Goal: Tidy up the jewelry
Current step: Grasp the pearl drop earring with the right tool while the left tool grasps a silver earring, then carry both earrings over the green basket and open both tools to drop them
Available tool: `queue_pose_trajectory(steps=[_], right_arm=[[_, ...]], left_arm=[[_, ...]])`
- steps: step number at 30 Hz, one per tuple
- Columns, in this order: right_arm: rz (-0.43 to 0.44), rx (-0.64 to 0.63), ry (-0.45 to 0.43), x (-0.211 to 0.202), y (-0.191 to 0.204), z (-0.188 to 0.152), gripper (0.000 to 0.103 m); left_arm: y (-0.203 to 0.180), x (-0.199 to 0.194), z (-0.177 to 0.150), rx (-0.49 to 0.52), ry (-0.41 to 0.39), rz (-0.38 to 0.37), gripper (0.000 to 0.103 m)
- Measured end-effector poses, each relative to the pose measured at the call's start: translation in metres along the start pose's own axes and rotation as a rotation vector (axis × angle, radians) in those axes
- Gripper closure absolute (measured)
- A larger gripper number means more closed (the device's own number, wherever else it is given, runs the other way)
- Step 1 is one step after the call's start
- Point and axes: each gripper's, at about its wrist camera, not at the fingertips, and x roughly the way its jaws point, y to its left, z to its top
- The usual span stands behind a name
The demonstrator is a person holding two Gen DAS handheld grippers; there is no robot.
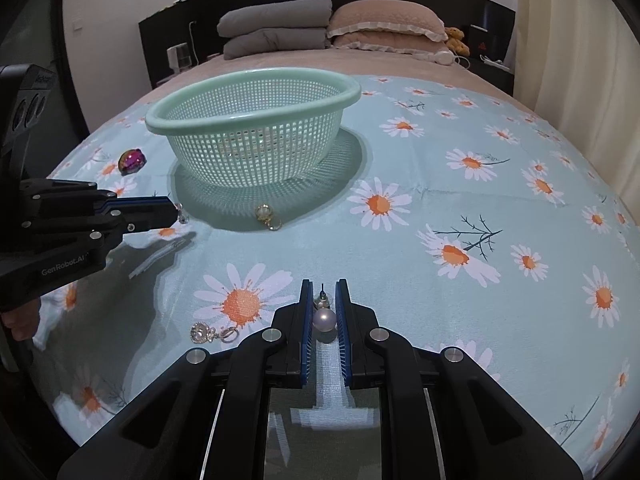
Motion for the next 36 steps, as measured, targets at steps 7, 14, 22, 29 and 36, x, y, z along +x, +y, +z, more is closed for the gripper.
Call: queue_pose_trajectory(steps=[7, 14, 22, 29, 36], right_arm=[[0.045, 0.010, -0.094, -0.019, -0.004, 0.040, 0.092], [0.116, 0.011, -0.191, -0.033, -0.004, 0.087, 0.092], [0.165, -0.029, -0.266, -0.033, 0.010, 0.135, 0.092], [0.175, -0.038, -0.229, -0.001, 0.016, 0.148, 0.092], [0.168, -0.006, -0.170, 0.024, 0.006, 0.144, 0.091]], left_arm=[[0.007, -0.033, 0.014, 0.007, -0.042, 0.020, 0.099], [0.020, -0.070, 0.042, 0.005, -0.127, 0.046, 0.099], [0.029, -0.080, 0.072, 0.038, -0.178, 0.100, 0.099], [0.042, -0.062, 0.080, 0.025, -0.166, 0.105, 0.099], [0.062, -0.039, 0.075, -0.050, -0.130, 0.107, 0.055]])
